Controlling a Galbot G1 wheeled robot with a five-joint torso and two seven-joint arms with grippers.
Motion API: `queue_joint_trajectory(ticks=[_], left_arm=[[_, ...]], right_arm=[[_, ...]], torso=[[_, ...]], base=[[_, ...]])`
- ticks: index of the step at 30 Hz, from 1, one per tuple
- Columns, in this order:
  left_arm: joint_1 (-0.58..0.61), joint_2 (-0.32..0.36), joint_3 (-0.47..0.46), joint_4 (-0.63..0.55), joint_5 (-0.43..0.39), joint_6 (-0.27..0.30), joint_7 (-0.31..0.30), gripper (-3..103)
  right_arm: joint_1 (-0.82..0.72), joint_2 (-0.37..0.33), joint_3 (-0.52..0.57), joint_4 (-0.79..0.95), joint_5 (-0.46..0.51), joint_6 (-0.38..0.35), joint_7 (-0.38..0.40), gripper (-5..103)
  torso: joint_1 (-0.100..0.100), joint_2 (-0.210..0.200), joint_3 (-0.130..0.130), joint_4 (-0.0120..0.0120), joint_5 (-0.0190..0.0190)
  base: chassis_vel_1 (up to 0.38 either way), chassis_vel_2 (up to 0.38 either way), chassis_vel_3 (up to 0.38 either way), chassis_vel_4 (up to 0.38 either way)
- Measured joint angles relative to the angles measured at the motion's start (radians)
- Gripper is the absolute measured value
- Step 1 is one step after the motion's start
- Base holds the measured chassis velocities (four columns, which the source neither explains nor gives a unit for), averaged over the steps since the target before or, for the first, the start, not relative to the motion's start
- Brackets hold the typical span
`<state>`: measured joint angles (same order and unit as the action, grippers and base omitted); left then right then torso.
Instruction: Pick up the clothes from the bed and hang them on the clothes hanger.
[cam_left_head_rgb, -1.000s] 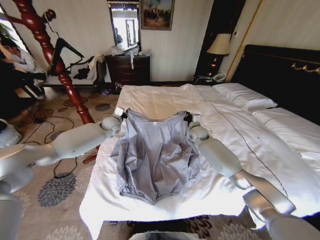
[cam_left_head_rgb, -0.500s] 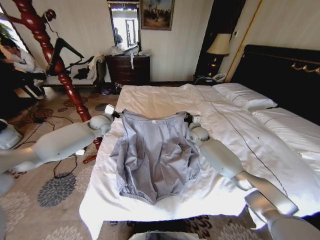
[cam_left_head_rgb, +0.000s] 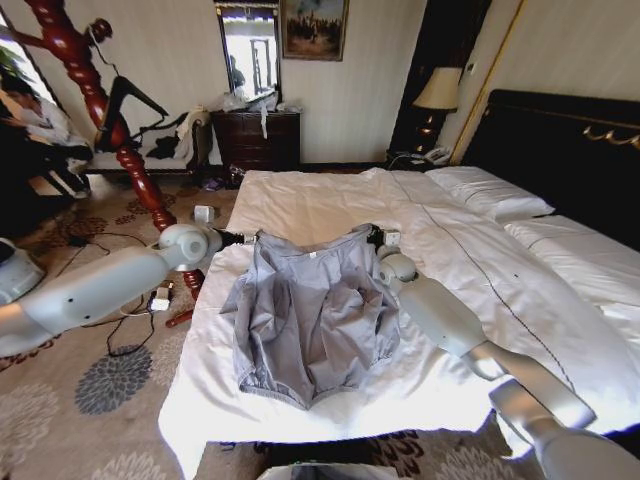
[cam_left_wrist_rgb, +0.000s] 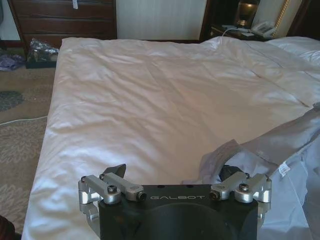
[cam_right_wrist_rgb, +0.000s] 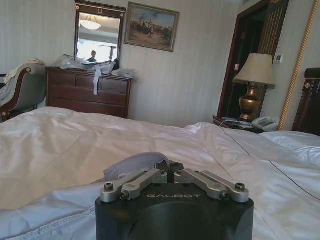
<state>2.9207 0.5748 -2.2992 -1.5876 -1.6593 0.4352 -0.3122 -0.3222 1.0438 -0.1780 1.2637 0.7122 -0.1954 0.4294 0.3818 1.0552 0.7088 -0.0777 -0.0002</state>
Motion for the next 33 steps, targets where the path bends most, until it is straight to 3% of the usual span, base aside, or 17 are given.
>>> queue_joint_trajectory(ticks=[3, 7, 11, 14, 17, 20, 22, 23, 25, 27, 29, 33], left_arm=[[-0.030, -0.025, 0.018, 0.000, -0.009, 0.003, 0.024, 100], [-0.102, -0.061, 0.073, 0.002, -0.032, 0.058, 0.042, 100], [-0.128, -0.081, 0.100, 0.001, 0.007, 0.042, 0.083, 100], [-0.140, -0.112, 0.113, -0.046, 0.089, -0.040, 0.110, 100], [-0.155, -0.135, 0.128, -0.084, 0.111, -0.060, 0.112, 100], [-0.243, -0.197, 0.211, -0.164, 0.190, -0.122, 0.116, 100], [-0.257, -0.203, 0.225, -0.170, 0.203, -0.135, 0.116, 100], [-0.277, -0.211, 0.242, -0.176, 0.249, -0.175, 0.111, 100], [-0.285, -0.210, 0.251, -0.169, 0.334, -0.242, 0.092, 100], [-0.287, -0.208, 0.252, -0.168, 0.348, -0.256, 0.083, 100], [-0.307, -0.179, 0.243, -0.151, 0.364, -0.323, 0.016, 100], [-0.345, -0.143, 0.217, -0.137, 0.352, -0.329, -0.016, 100]], right_arm=[[0.003, -0.003, -0.002, 0.000, 0.001, 0.000, 0.001, 0], [0.009, -0.005, -0.006, -0.001, 0.004, 0.001, 0.002, 0], [0.013, -0.005, -0.009, 0.001, 0.007, 0.001, 0.005, 0], [0.015, -0.009, -0.011, 0.003, 0.011, 0.001, 0.007, 0], [0.015, -0.013, -0.011, 0.005, 0.012, 0.001, 0.007, 0], [0.010, -0.016, -0.012, 0.019, 0.016, 0.001, 0.013, 0], [0.009, -0.016, -0.012, 0.022, 0.016, 0.001, 0.014, 0], [0.006, -0.017, -0.012, 0.029, 0.017, 0.001, 0.018, 0], [0.001, -0.022, -0.011, 0.038, 0.020, 0.000, 0.022, 0], [-0.001, -0.024, -0.011, 0.040, 0.021, 0.000, 0.023, 0], [-0.011, -0.035, -0.007, 0.058, 0.028, 0.000, 0.033, 0], [-0.017, -0.047, -0.005, 0.079, 0.033, 0.000, 0.036, 0]], torso=[[0.000, 0.000, 0.000, 0.0000, 0.0000], [0.000, 0.000, 0.000, -0.0005, 0.0005], [0.000, 0.000, 0.000, 0.0002, 0.0001], [0.000, 0.000, 0.000, -0.0005, -0.0001], [0.000, 0.000, 0.000, -0.0008, 0.0002], [0.000, 0.000, 0.000, 0.0004, 0.0002], [0.000, 0.000, 0.000, 0.0005, 0.0003], [0.000, 0.000, 0.000, 0.0006, 0.0003], [0.000, 0.000, 0.000, -0.0004, 0.0001], [0.000, 0.000, 0.000, -0.0007, 0.0001], [0.000, 0.000, 0.000, -0.0003, 0.0002], [0.000, 0.000, 0.000, -0.0004, 0.0002]], base=[[0.000, 0.000, 0.000, 0.000], [0.000, 0.000, 0.000, 0.000], [0.000, 0.000, 0.000, 0.000], [0.000, 0.000, 0.000, 0.000], [0.000, 0.000, 0.000, 0.000], [0.000, 0.000, 0.000, 0.000], [0.000, 0.000, 0.000, 0.000], [0.000, 0.000, 0.000, 0.000], [0.000, 0.000, 0.000, 0.000], [0.000, 0.000, 0.000, 0.000], [0.000, 0.000, 0.000, 0.000], [0.000, 0.000, 0.000, 0.000]])
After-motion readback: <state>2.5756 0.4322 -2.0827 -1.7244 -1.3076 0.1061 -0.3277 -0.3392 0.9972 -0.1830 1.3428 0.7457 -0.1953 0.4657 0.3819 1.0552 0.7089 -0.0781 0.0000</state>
